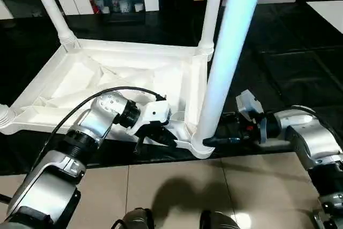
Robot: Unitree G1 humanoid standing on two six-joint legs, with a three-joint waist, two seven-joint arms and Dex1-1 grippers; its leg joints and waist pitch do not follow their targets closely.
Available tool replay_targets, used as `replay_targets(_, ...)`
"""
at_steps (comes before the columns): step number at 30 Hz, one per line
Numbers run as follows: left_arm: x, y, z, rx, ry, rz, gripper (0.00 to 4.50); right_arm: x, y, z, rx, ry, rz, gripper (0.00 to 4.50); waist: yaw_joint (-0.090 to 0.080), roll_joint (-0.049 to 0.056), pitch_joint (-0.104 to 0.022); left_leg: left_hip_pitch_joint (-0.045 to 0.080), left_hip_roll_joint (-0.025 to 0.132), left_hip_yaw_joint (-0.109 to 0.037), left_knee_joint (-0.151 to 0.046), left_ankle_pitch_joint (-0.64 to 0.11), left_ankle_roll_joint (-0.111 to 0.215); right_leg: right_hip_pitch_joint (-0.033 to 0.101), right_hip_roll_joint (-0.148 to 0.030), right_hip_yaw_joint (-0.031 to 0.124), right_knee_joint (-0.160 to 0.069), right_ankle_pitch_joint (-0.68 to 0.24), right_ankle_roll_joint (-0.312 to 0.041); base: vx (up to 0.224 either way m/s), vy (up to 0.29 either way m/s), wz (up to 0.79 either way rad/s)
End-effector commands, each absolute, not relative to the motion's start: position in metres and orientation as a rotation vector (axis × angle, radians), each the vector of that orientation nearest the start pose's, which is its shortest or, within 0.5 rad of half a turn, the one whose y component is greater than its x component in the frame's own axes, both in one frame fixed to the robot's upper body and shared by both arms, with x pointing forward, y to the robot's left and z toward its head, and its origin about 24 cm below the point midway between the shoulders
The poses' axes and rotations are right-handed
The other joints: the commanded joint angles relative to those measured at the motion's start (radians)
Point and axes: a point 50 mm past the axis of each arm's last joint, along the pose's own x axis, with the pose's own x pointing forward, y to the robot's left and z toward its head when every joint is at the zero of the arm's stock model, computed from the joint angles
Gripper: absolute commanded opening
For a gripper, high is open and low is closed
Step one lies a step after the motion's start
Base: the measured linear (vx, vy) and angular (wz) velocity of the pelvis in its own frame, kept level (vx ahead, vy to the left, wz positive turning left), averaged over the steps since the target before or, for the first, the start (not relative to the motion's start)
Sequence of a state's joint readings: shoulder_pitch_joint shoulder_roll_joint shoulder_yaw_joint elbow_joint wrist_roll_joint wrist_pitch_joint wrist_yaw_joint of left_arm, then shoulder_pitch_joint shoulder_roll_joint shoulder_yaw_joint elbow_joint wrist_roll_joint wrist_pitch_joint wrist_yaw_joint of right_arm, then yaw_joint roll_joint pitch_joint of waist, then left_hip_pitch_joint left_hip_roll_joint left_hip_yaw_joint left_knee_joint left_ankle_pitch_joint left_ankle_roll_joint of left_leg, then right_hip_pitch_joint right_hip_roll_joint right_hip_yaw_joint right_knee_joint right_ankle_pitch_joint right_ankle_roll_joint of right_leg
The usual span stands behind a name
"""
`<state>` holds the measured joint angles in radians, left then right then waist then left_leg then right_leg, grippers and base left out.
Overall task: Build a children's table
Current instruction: Rotate leg to tighten
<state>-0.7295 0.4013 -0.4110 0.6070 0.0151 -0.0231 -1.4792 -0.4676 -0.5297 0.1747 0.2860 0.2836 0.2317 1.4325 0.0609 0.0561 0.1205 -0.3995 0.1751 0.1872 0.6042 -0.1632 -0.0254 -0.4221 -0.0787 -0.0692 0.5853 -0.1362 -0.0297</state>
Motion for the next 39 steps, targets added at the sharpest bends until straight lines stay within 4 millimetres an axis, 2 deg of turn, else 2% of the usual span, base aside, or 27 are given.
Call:
replay_targets(1, 0.316, 0.109, 0.084, 0.648, 0.433, -1.763, 0.00, 0.290, -0.164, 0.095, -0.183, 0.286, 1.530, 2.30, -0.005, -0.018, -0.101, 0.028, 0.051, -0.017, -0.063, -0.188, 0.107, 0.060, -0.064, 0.041, -0.068, -0.326, -0.221, 0.000, 0.000, 0.00)
replay_targets(5, 0.316, 0.109, 0.083, 0.643, 0.432, -1.761, 0.00, 0.287, -0.162, 0.094, -0.159, 0.292, 1.552, 1.98, -0.005, -0.019, -0.100, 0.027, 0.051, -0.017, -0.064, -0.183, 0.108, 0.060, -0.064, 0.041, -0.067, -0.323, -0.221, 0.000, 0.000, 0.00)
replay_targets(9, 0.316, 0.110, 0.083, 0.636, 0.435, -1.756, 0.00, 0.282, -0.161, 0.092, -0.125, 0.302, 1.569, 1.91, -0.004, -0.019, -0.100, 0.028, 0.051, -0.018, -0.064, -0.179, 0.111, 0.061, -0.063, 0.040, -0.068, -0.322, -0.219, 0.000, 0.000, 0.00)
replay_targets(11, 0.318, 0.108, 0.083, 0.622, 0.432, -1.732, 0.00, 0.280, -0.159, 0.093, -0.072, 0.281, 1.546, 1.90, -0.004, -0.011, -0.099, 0.029, 0.052, -0.018, -0.064, -0.187, 0.109, 0.059, -0.063, 0.040, -0.069, -0.319, -0.222, 0.000, 0.000, 0.00)
replay_targets(13, 0.320, 0.107, 0.083, 0.612, 0.433, -1.712, 0.00, 0.280, -0.157, 0.093, -0.057, 0.272, 1.527, 1.90, -0.002, -0.014, -0.098, 0.031, 0.052, -0.018, -0.066, -0.197, 0.105, 0.057, -0.063, 0.041, -0.072, -0.328, -0.222, 0.000, 0.000, 0.00)
replay_targets(14, 0.323, 0.104, 0.084, 0.591, 0.431, -1.673, 0.00, 0.280, -0.154, 0.094, -0.039, 0.261, 1.501, 1.90, -0.003, -0.008, -0.095, 0.029, 0.050, -0.019, -0.067, -0.211, 0.098, 0.060, -0.064, 0.039, -0.074, -0.349, -0.218, 0.000, 0.000, 0.00)
replay_targets(15, 0.323, 0.104, 0.084, 0.591, 0.431, -1.673, 0.00, 0.280, -0.154, 0.094, -0.039, 0.261, 1.501, 1.89, -0.003, -0.011, -0.095, 0.031, 0.049, -0.020, -0.068, -0.225, 0.088, 0.060, -0.065, 0.038, -0.077, -0.375, -0.212, 0.000, 0.000, 0.00)
replay_targets(16, 0.326, 0.101, 0.086, 0.572, 0.423, -1.634, 0.00, 0.280, -0.151, 0.093, -0.030, 0.260, 1.469, 1.89, -0.005, -0.009, -0.092, 0.030, 0.050, -0.021, -0.070, -0.235, 0.083, 0.059, -0.064, 0.038, -0.077, -0.391, -0.208, 0.000, 0.000, 0.00)
replay_targets(17, 0.330, 0.097, 0.087, 0.547, 0.409, -1.592, 0.00, 0.282, -0.147, 0.092, -0.023, 0.257, 1.420, 1.89, -0.005, -0.001, -0.085, 0.036, 0.049, -0.022, -0.071, -0.264, 0.068, 0.054, -0.063, 0.037, -0.083, -0.437, -0.195, 0.000, 0.000, 0.00)
replay_targets(18, 0.335, 0.090, 0.089, 0.504, 0.382, -1.515, 0.00, 0.285, -0.139, 0.090, -0.007, 0.246, 1.323, 1.89, -0.010, -0.002, -0.080, 0.038, 0.047, -0.023, -0.074, -0.304, 0.050, 0.052, -0.062, 0.035, -0.089, -0.483, -0.186, 0.000, 0.000, 0.00)
replay_targets(19, 0.336, 0.089, 0.090, 0.499, 0.378, -1.504, 0.00, 0.285, -0.137, 0.090, -0.005, 0.244, 1.310, 1.89, -0.015, -0.006, -0.079, 0.039, 0.044, -0.024, -0.075, -0.319, 0.039, 0.053, -0.062, 0.033, -0.091, -0.507, -0.175, 0.000, 0.000, 0.00)
replay_targets(20, 0.341, 0.082, 0.091, 0.457, 0.360, -1.432, 0.00, 0.289, -0.129, 0.089, 0.028, 0.234, 1.216, 1.89, -0.019, -0.003, -0.077, 0.039, 0.038, -0.029, -0.075, -0.337, 0.024, 0.056, -0.065, 0.029, -0.096, -0.562, -0.150, 0.000, 0.000, 0.00)
replay_targets(22, 0.344, 0.076, 0.091, 0.421, 0.355, -1.372, 0.00, 0.292, -0.123, 0.088, 0.054, 0.229, 1.146, 1.89, -0.030, -0.005, -0.078, 0.048, 0.033, -0.032, -0.072, -0.357, 0.014, 0.050, -0.065, 0.024, -0.109, -0.620, -0.121, 0.000, 0.000, 0.00)
replay_targets(24, 0.349, 0.068, 0.091, 0.374, 0.356, -1.282, 0.00, 0.296, -0.113, 0.086, 0.042, 0.218, 1.060, 1.89, -0.049, -0.002, -0.076, 0.030, 0.034, -0.038, -0.080, -0.355, 0.017, 0.061, -0.063, 0.016, -0.108, -0.601, -0.100, 0.000, 0.000, 0.00)
replay_targets(25, 0.350, 0.068, 0.091, 0.372, 0.356, -1.280, 0.00, 0.296, -0.113, 0.086, 0.042, 0.217, 1.057, 1.89, -0.053, -0.002, -0.076, 0.033, 0.034, -0.038, -0.079, -0.363, 0.019, 0.058, -0.063, 0.016, -0.110, -0.600, -0.100, 0.000, 0.000, 0.00)
replay_targets(26, 0.353, 0.060, 0.092, 0.339, 0.343, -1.204, 0.00, 0.302, -0.104, 0.086, 0.063, 0.199, 0.960, 1.89, -0.064, -0.003, -0.076, 0.034, 0.032, -0.039, -0.078, -0.375, 0.025, 0.056, -0.064, 0.016, -0.113, -0.589, -0.104, 0.000, 0.000, 0.00)
replay_targets(27, 0.354, 0.060, 0.092, 0.336, 0.342, -1.197, 0.00, 0.303, -0.103, 0.086, 0.063, 0.199, 0.947, 1.89, -0.070, -0.002, -0.076, 0.032, 0.031, -0.038, -0.077, -0.371, 0.027, 0.055, -0.062, 0.016, -0.111, -0.578, -0.110, 0.000, 0.000, 0.00)
replay_targets(29, 0.358, 0.050, 0.094, 0.303, 0.322, -1.105, 0.00, 0.316, -0.096, 0.083, 0.085, 0.208, 0.740, 1.89, -0.088, -0.001, -0.078, 0.034, 0.027, -0.039, -0.075, -0.379, 0.030, 0.052, -0.061, 0.013, -0.113, -0.573, -0.119, 0.000, 0.000, 0.00)
replay_targets(30, 0.359, 0.046, 0.095, 0.291, 0.315, -1.077, 0.00, 0.320, -0.094, 0.083, 0.101, 0.215, 0.664, 1.89, -0.092, -0.004, -0.079, 0.033, 0.025, -0.038, -0.074, -0.369, 0.037, 0.052, -0.060, 0.014, -0.115, -0.567, -0.116, 0.000, 0.000, 0.00)
replay_targets(32, 0.360, 0.042, 0.096, 0.275, 0.308, -1.046, 0.00, 0.325, -0.091, 0.082, 0.118, 0.226, 0.582, 1.89, -0.096, -0.001, -0.079, 0.033, 0.025, -0.035, -0.074, -0.352, 0.045, 0.050, -0.060, 0.017, -0.114, -0.548, -0.122, 0.000, 0.000, 0.00)
replay_targets(34, 0.362, 0.038, 0.099, 0.280, 0.288, -1.009, 0.00, 0.328, -0.087, 0.080, 0.100, 0.238, 0.532, 1.89, -0.097, -0.004, -0.080, 0.031, 0.027, -0.033, -0.075, -0.335, 0.057, 0.052, -0.058, 0.021, -0.111, -0.506, -0.129, 0.000, 0.000, 0.00)
replay_targets(35, 0.363, 0.036, 0.100, 0.276, 0.278, -0.998, 0.00, 0.329, -0.085, 0.081, 0.106, 0.231, 0.533, 1.89, -0.099, -0.001, -0.084, 0.029, 0.029, -0.033, -0.076, -0.312, 0.062, 0.054, -0.058, 0.024, -0.104, -0.451, -0.147, 0.000, 0.000, 0.00)
replay_targets(37, 0.363, 0.035, 0.101, 0.273, 0.272, -0.993, 0.00, 0.329, -0.083, 0.081, 0.113, 0.226, 0.539, 2.45, -0.099, -0.003, -0.087, 0.028, 0.030, -0.029, -0.074, -0.280, 0.080, 0.057, -0.058, 0.028, -0.097, -0.374, -0.174, 0.000, 0.000, 0.00)
replay_targets(38, 0.362, 0.034, 0.101, 0.293, 0.268, -1.005, 0.00, 0.329, -0.083, 0.085, 0.119, 0.196, 0.540, 2.59, -0.097, -0.003, -0.088, 0.026, 0.030, -0.027, -0.073, -0.260, 0.094, 0.059, -0.059, 0.030, -0.095, -0.339, -0.188, 0.000, 0.000, 0.00)
replay_targets(39, 0.361, 0.035, 0.100, 0.306, 0.267, -1.016, 0.00, 0.329, -0.084, 0.085, 0.119, 0.196, 0.543, 2.62, -0.098, 0.002, -0.089, 0.021, 0.030, -0.027, -0.072, -0.238, 0.104, 0.065, -0.060, 0.030, -0.089, -0.310, -0.199, 0.000, 0.000, 0.00)
